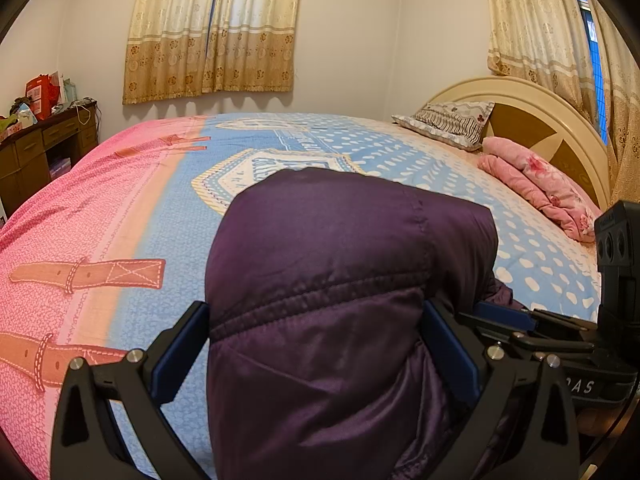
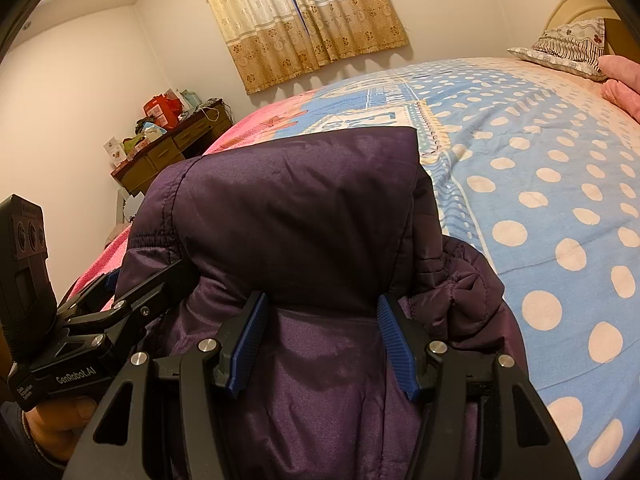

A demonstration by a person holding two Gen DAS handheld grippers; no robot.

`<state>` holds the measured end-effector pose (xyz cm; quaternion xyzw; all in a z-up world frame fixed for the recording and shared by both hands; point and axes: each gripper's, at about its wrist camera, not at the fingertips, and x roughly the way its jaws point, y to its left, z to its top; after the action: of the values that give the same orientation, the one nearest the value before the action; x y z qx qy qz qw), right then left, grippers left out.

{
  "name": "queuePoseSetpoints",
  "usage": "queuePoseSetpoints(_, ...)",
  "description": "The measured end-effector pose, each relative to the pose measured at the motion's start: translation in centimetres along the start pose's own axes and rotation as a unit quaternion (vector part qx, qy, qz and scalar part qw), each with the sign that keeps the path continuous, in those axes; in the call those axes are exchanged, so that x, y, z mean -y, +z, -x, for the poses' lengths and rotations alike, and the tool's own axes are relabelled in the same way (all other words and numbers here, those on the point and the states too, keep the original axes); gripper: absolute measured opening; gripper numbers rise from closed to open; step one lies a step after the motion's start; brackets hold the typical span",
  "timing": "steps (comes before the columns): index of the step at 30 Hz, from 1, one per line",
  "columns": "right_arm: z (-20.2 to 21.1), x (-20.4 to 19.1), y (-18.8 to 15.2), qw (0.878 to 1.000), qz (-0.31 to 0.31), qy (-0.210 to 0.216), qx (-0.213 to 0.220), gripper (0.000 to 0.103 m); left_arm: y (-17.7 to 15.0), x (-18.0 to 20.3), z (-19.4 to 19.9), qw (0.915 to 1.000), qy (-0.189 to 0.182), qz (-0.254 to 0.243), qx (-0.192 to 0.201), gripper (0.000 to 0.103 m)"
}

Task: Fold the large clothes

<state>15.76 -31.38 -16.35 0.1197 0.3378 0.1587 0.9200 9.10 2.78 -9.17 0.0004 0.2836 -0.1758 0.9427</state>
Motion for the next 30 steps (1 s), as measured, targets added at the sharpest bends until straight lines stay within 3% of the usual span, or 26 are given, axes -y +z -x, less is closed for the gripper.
queuePoseSetpoints(7, -0.1, 0.0, 0.2, 1.0, 0.002, 0.001, -0.005, 0.057, 0.1, -0.1, -0.4, 1.0, -0.001, 0.002, -0.003, 0.103)
queuePoseSetpoints(11, 1.3, 0.5, 2.3, 0.998, -0.023, 0.027, -0.043, 0.058, 2.0, -0.8, 0.1, 0.9986, -0.028, 0.02, -0.041, 0.103)
queuePoseSetpoints(14, 4.6, 0.2, 4.9, 0.998, -0.061, 0.021, 0.013, 0.059, 3.4, -1.5, 1.4, 0.9985, -0.036, 0.039, -0.009, 0.103)
queuePoseSetpoints(16, 6.1, -1.3, 6.7, 0.998, -0.031, -0.007, 0.052, 0.059, 4.2, -1.4, 2.7, 0.9971, -0.059, 0.043, 0.024, 0.103)
queuePoseSetpoints(18, 4.7, -3.2, 8.4, 0.999, 0.01, -0.03, 0.037, 0.06, 4.9, -0.6, 3.2, 0.9974, -0.044, 0.022, 0.052, 0.103)
queuePoseSetpoints(21, 0.1, -4.3, 8.8, 0.995, 0.054, -0.086, -0.018, 0.06, 4.9, 0.0, 0.0, 0.999, 0.033, -0.022, 0.02, 0.103)
queuePoseSetpoints(25, -3.6, -0.6, 7.8, 0.997, 0.007, -0.066, -0.05, 0.068, 4.4, -2.8, -4.5, 0.9971, -0.02, 0.055, -0.049, 0.103)
queuePoseSetpoints(30, -5.0, 0.9, 6.9, 0.996, -0.014, -0.062, -0.058, 0.079, 4.1, -1.3, -6.0, 0.998, 0.008, 0.035, -0.053, 0.103)
